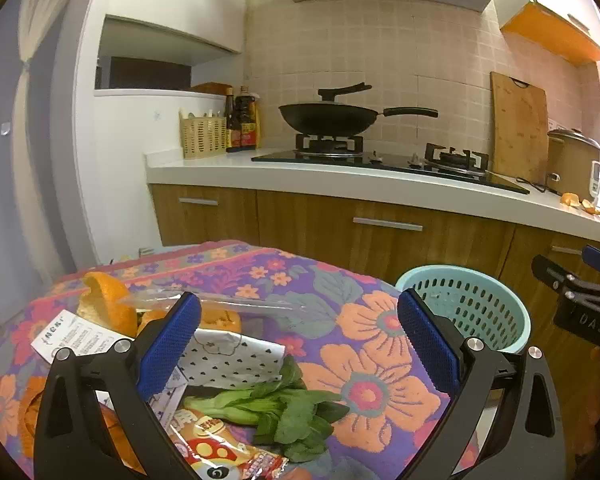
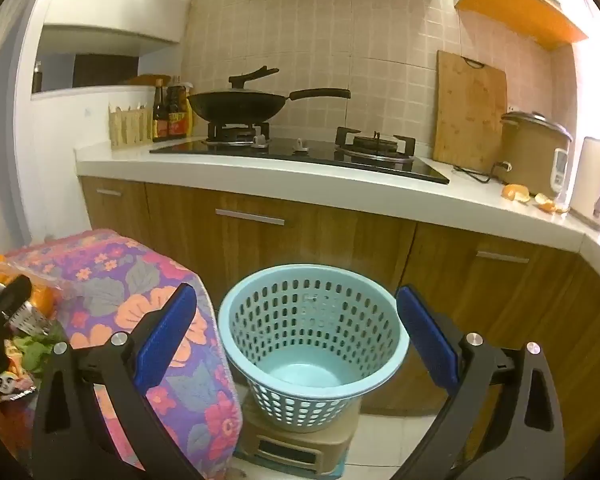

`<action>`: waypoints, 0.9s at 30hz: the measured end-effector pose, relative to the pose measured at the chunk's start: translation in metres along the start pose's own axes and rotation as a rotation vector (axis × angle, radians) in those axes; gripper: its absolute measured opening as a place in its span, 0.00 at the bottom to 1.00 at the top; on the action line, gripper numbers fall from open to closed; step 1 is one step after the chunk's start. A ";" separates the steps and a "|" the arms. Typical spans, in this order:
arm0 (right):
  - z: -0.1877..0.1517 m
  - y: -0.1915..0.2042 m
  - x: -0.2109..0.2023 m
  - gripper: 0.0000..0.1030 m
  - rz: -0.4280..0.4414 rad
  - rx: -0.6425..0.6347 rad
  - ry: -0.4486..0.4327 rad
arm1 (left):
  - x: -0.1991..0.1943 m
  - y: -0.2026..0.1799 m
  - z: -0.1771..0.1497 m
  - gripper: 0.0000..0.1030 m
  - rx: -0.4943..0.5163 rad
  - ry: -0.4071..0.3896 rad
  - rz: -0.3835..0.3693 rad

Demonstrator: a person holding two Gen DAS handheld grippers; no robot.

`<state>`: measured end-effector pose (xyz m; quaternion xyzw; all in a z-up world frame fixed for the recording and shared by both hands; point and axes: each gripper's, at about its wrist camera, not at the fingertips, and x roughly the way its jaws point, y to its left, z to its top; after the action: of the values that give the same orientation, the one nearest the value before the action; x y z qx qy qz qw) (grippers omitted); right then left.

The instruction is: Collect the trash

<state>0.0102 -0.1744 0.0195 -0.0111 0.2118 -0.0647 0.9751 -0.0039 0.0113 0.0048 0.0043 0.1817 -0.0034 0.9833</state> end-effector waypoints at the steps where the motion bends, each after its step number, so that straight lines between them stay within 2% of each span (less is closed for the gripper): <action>1: -0.001 0.002 0.001 0.92 -0.001 -0.006 0.006 | -0.001 0.000 0.000 0.93 -0.003 0.001 -0.003; 15: 0.002 0.006 -0.004 0.92 -0.017 -0.026 -0.007 | -0.001 -0.001 0.008 0.93 -0.020 -0.001 -0.009; 27: 0.004 0.003 -0.009 0.92 0.009 -0.017 -0.034 | 0.001 0.004 0.003 0.93 -0.021 -0.004 -0.007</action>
<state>0.0042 -0.1703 0.0271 -0.0193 0.1957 -0.0582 0.9787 -0.0014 0.0157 0.0072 -0.0064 0.1799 -0.0051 0.9837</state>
